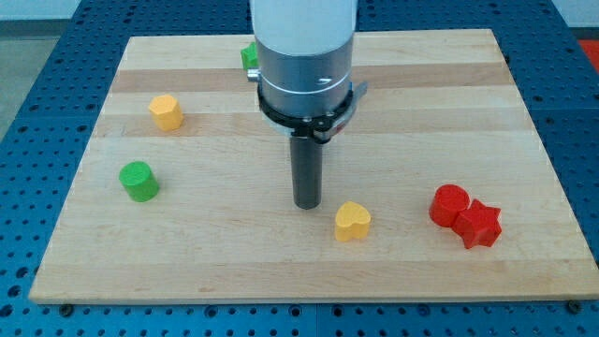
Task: Push the yellow heart closer to red circle
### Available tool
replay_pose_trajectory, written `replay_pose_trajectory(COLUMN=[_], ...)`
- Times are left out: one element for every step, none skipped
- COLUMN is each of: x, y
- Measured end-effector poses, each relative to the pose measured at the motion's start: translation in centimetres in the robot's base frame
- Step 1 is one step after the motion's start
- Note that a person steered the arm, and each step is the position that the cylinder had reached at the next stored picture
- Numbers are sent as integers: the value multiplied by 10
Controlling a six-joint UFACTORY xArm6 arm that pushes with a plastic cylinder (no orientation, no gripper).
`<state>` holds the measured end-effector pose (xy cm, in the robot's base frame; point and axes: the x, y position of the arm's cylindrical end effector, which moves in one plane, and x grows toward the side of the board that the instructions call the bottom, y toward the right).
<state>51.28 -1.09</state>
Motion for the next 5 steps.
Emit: replay_pose_trajectory(x=[33,39,39,39,39], y=[0,0,7,43,69])
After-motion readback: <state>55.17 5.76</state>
